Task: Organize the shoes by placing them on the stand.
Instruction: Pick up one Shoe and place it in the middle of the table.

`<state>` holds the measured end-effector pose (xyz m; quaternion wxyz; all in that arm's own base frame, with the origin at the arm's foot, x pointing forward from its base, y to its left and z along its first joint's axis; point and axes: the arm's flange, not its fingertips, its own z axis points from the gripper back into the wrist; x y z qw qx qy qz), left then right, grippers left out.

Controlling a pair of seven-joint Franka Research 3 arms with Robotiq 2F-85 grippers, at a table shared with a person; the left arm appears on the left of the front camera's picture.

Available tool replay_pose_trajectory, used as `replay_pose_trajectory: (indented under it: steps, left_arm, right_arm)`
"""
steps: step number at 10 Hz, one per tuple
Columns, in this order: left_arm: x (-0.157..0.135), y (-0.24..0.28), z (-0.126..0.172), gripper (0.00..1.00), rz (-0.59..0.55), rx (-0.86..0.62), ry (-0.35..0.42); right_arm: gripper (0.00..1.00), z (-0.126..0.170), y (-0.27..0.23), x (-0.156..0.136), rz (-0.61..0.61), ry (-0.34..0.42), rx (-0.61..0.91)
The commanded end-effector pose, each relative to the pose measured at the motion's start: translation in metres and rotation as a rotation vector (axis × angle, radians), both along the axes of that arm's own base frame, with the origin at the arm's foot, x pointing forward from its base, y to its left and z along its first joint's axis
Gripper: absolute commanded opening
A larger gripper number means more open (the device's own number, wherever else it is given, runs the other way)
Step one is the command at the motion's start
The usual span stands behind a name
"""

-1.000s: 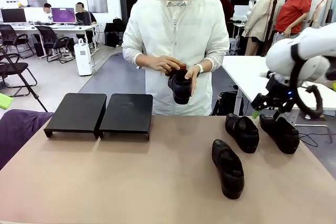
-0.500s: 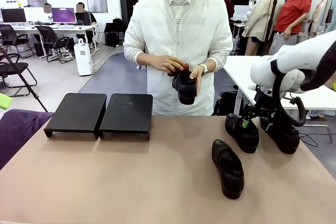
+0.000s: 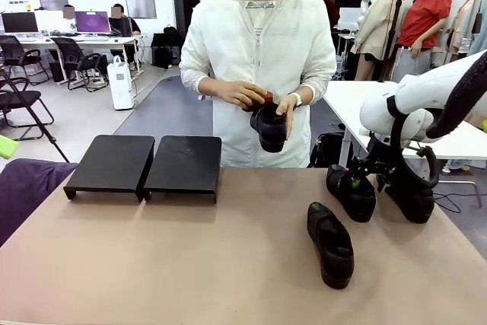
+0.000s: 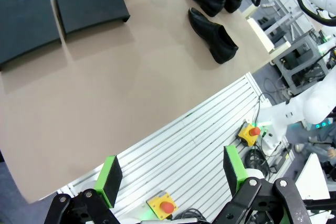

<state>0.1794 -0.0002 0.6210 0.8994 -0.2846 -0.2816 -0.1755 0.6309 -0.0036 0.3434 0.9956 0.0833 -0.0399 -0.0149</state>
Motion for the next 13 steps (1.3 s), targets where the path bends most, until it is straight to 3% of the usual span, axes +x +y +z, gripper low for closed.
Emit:
replay_pose_trajectory:
  steps: [1, 9, 11, 12, 13]
  left_arm:
    - [0.000, 0.001, 0.001, 1.00, -0.023, -0.011, -0.006]
    - [0.000, 0.001, 0.001, 1.00, -0.023, -0.011, -0.006]
    - [0.000, 0.001, 0.001, 1.00, -0.023, -0.011, -0.006]
    - [0.000, 0.001, 0.001, 1.00, -0.023, -0.011, -0.006]
    - [0.000, 0.001, 0.001, 1.00, -0.023, -0.011, -0.006]
  right_arm:
    - [0.00, 0.005, 0.003, 0.006, -0.028, -0.009, -0.044]
    - [0.00, 0.010, 0.005, 0.000, 0.021, -0.036, -0.058]
    - [0.00, 0.051, -0.002, -0.024, 0.031, -0.071, -0.050]
    - [0.00, 0.101, -0.011, -0.058, 0.008, -0.034, -0.037]
    - [0.00, 0.147, -0.018, -0.101, -0.035, -0.059, -0.040]
